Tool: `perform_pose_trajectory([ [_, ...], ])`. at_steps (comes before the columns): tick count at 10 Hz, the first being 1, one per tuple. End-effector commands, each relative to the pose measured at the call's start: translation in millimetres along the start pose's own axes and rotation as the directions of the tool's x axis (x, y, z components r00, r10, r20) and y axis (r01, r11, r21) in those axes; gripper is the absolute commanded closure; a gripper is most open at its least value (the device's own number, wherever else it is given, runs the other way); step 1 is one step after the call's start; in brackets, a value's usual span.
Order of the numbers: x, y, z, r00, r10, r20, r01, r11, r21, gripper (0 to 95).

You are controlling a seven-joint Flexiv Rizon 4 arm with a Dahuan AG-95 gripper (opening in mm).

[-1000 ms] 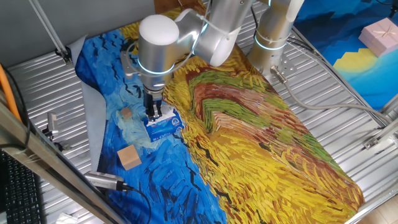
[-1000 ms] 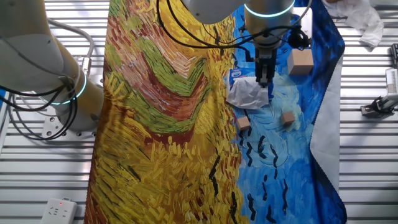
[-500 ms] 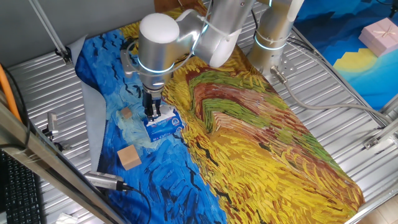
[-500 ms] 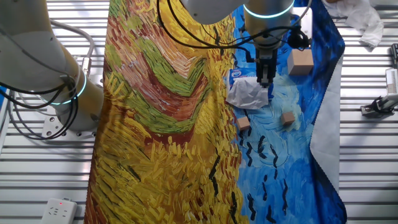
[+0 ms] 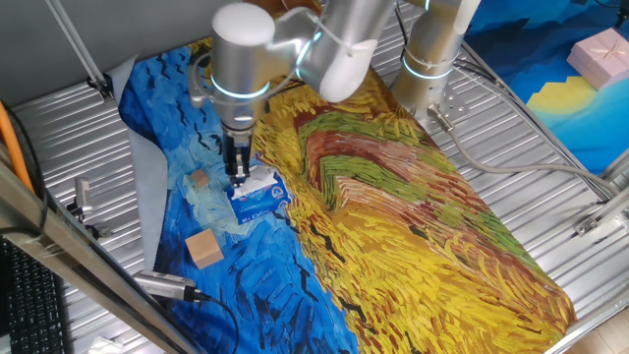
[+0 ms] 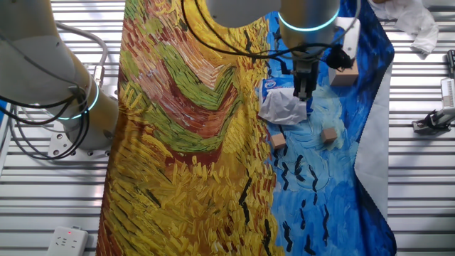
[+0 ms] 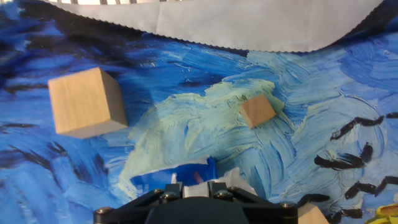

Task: Pull out a napkin

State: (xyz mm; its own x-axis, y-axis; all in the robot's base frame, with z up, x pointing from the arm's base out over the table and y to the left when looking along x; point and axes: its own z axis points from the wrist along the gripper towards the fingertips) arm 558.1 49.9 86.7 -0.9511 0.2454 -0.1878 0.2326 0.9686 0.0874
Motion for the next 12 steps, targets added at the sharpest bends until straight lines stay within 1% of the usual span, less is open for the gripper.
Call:
perform_pose_trajectory([
  [1,-2.2,1.9,3.5,1.000,0.000,0.004,0.000,1.000,0.005,76.0],
  [3,-4.4,3.6,6.1,1.000,0.000,0.003,0.000,1.000,0.005,76.0],
  [4,-5.3,4.0,6.4,1.000,0.000,0.003,0.000,1.000,0.006,57.0],
  [8,-8.8,5.8,7.4,1.000,0.001,0.002,-0.001,1.000,0.006,57.0],
  [12,-7.5,8.4,16.7,1.000,0.005,0.003,-0.005,1.000,0.011,57.0],
])
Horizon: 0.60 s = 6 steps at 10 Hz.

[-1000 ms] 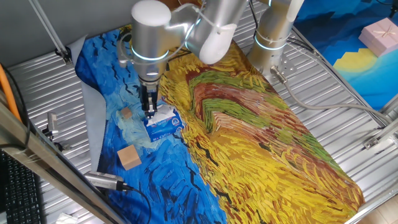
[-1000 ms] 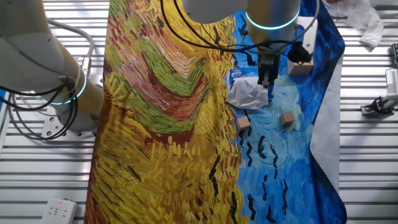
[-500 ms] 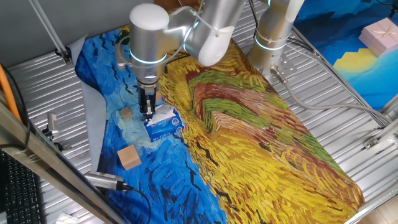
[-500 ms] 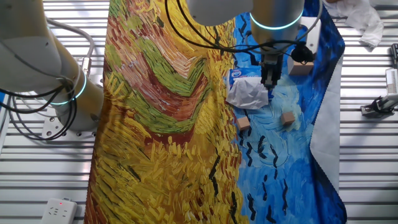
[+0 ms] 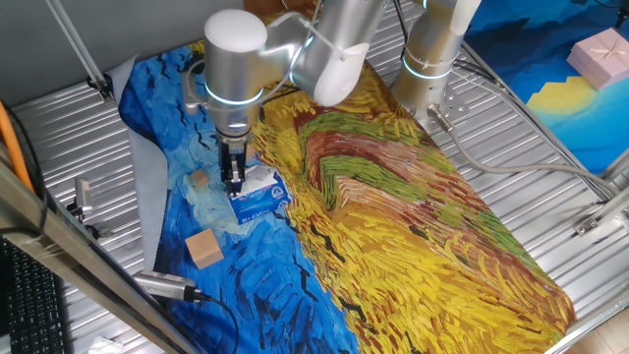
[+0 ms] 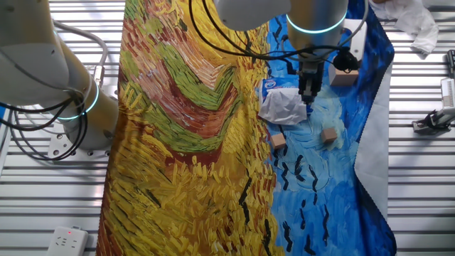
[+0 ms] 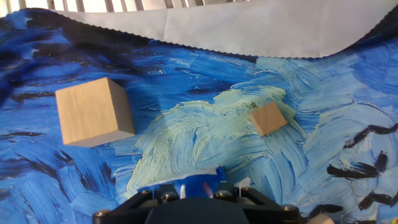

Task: Pull out a napkin

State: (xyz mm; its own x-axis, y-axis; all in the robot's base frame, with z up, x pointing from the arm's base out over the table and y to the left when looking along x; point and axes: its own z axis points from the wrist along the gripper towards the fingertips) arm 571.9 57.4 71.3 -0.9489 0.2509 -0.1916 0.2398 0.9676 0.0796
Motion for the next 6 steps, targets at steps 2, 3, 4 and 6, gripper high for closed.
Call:
perform_pose_trajectory([
  [2,3.2,-0.3,2.1,1.000,0.002,-0.001,-0.002,1.000,0.006,57.0],
  [3,4.0,-0.2,3.1,1.000,0.000,-0.001,0.000,1.000,0.013,76.0],
  [4,4.0,-0.2,3.1,1.000,-0.010,0.006,0.010,0.998,0.055,95.0],
  [6,4.2,-0.3,3.1,1.000,-0.014,0.006,0.013,0.998,0.067,95.0],
])
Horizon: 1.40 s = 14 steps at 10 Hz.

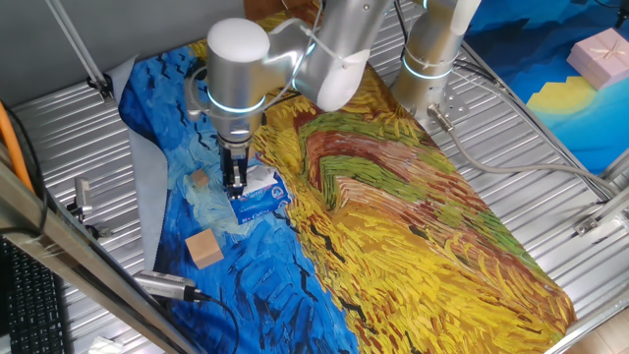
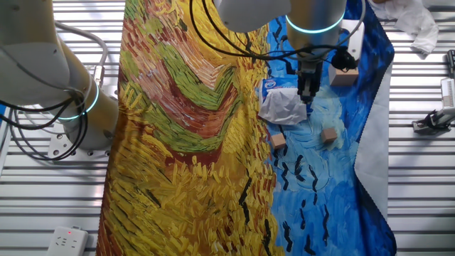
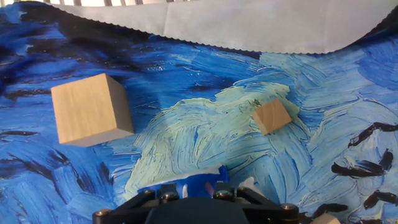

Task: Pull out a napkin

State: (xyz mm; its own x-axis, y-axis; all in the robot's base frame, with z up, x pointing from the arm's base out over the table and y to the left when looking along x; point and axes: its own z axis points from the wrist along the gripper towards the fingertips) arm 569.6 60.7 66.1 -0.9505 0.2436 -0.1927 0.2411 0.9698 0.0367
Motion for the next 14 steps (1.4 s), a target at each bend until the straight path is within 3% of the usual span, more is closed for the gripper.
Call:
perform_pose_trajectory([
  [1,0.4,-2.8,-1.5,1.000,-0.004,0.004,0.004,1.000,0.022,95.0],
  [7,0.3,-3.2,-2.4,1.000,-0.022,-0.012,0.022,0.999,0.023,95.0],
  [11,-3.0,-6.5,-13.7,0.999,-0.045,-0.029,0.046,0.999,0.025,95.0],
  [14,-1.1,-13.5,-33.4,0.997,-0.066,-0.049,0.067,0.998,0.021,95.0],
])
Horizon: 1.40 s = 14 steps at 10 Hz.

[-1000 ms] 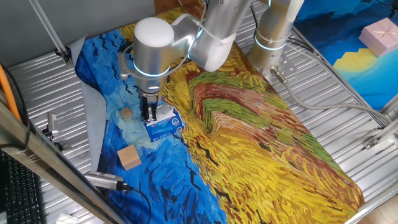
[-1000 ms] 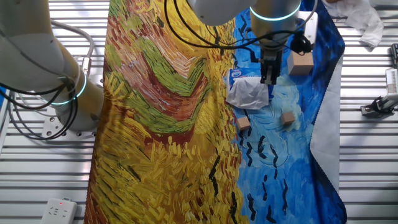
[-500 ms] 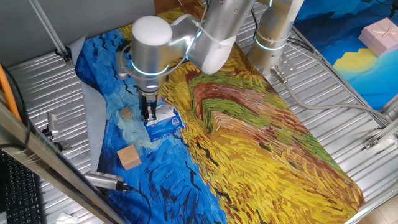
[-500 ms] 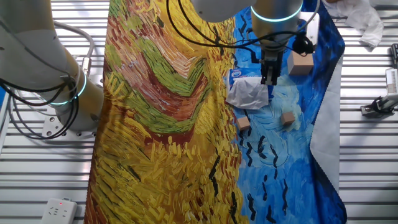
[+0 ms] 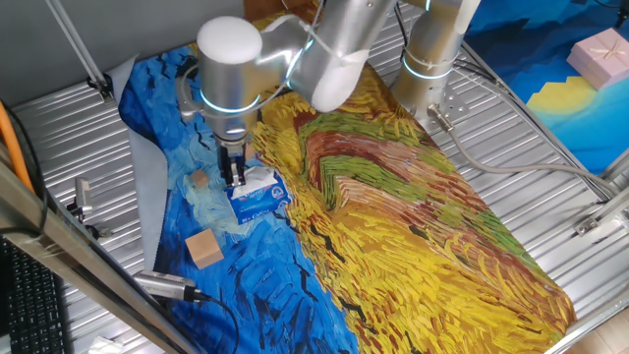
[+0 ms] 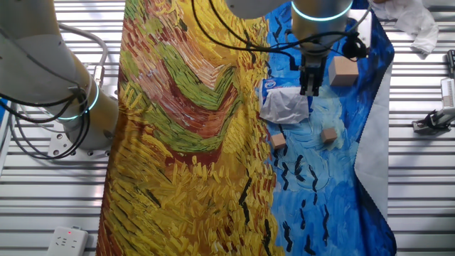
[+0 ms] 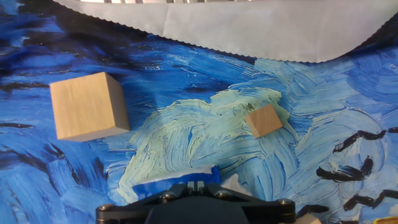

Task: Pull out a napkin

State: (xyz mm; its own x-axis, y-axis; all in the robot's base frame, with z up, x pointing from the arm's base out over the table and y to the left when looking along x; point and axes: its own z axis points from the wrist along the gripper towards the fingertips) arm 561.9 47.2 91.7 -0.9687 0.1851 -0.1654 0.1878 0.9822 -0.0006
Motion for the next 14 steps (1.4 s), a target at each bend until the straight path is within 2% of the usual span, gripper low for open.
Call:
perform_pose_trajectory([
  [1,-0.9,-1.1,-13.1,1.000,-0.012,-0.026,0.011,1.000,-0.008,95.0],
  [3,-2.9,-2.6,-24.3,0.999,-0.017,-0.034,0.017,1.000,-0.012,95.0],
  [4,-2.5,-2.5,-23.1,1.000,-0.013,-0.025,0.013,1.000,-0.007,95.0],
  [5,0.2,-1.6,-15.6,1.000,-0.004,-0.002,0.004,1.000,0.003,95.0],
  [7,8.0,1.3,2.3,0.999,0.007,0.036,-0.007,1.000,-0.006,95.0],
  [9,10.5,2.4,7.2,1.000,0.012,0.028,-0.011,0.999,-0.040,95.0],
  [10,10.5,2.4,7.2,1.000,0.015,0.023,-0.013,0.998,-0.062,76.0],
  [11,10.5,2.4,7.1,1.000,0.013,0.023,-0.012,0.998,-0.064,57.0],
  [12,10.5,2.4,7.1,1.000,0.010,0.022,-0.008,0.998,-0.068,57.0],
  [13,10.5,2.4,7.1,1.000,0.007,0.020,-0.006,0.997,-0.073,38.0],
  [14,10.5,2.4,7.1,1.000,0.007,0.020,-0.005,0.997,-0.073,38.0],
])
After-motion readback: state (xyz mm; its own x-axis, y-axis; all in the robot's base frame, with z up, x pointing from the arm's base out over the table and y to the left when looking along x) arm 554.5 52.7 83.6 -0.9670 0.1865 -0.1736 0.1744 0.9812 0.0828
